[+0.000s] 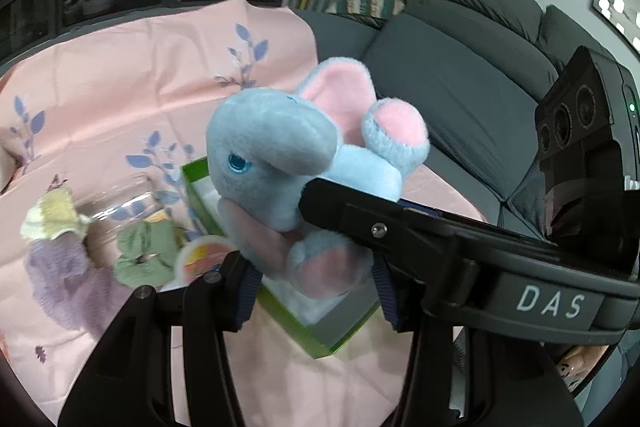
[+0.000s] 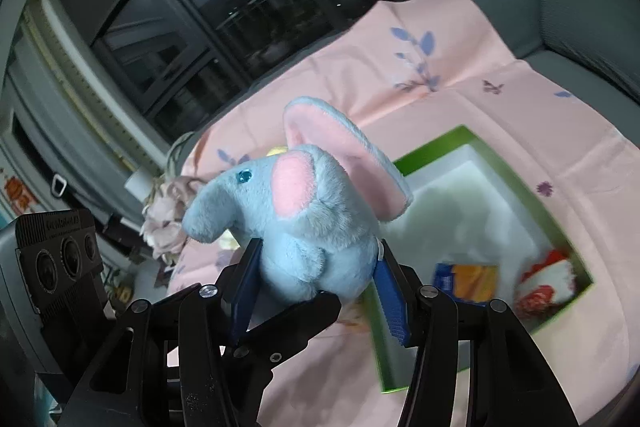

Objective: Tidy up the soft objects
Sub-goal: 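Carry the plush elephant in the right gripper over the green box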

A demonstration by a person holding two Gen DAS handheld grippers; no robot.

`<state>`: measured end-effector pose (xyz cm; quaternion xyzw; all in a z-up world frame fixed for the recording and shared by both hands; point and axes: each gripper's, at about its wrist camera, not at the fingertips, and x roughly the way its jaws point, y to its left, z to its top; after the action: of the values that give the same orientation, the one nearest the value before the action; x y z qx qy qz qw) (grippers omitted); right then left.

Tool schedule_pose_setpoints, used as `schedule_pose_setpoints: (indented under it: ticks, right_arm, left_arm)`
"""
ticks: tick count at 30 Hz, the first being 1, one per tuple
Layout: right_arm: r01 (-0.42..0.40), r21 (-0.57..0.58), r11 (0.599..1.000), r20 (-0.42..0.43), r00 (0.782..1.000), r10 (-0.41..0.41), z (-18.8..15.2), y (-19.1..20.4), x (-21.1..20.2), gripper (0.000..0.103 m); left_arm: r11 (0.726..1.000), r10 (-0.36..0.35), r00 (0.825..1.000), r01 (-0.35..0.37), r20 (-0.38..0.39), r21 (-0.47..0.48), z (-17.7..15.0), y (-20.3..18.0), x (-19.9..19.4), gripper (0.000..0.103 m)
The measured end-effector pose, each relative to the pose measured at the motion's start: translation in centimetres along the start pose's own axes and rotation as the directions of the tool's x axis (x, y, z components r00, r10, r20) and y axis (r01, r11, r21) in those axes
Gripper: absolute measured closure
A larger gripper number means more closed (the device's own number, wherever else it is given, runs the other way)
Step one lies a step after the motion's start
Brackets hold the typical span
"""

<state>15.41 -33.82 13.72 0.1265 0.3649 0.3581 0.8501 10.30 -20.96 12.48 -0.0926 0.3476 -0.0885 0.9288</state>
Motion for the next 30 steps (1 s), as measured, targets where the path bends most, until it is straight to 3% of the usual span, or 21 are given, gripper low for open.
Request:
schedule_pose_setpoints:
  ticks: [12,30]
  right_arm:
    - [0.029,0.151,0.988,0.02,0.999,-0.032,0.1,-5.7,-1.3,0.047]
    - [0.138,0.289,0.947,-0.054,0.99,-0.127,-0.2,-10.4,0.0,0.047]
  left_arm:
    - [0.997,-0.036,0.995,0.041,-0.088,0.06,1.0,-3.4,4.7,0.055]
    - [0.994,-0.082,0.97,0.095,-0.229,0.049,0.7,-4.6,10.4,0.055]
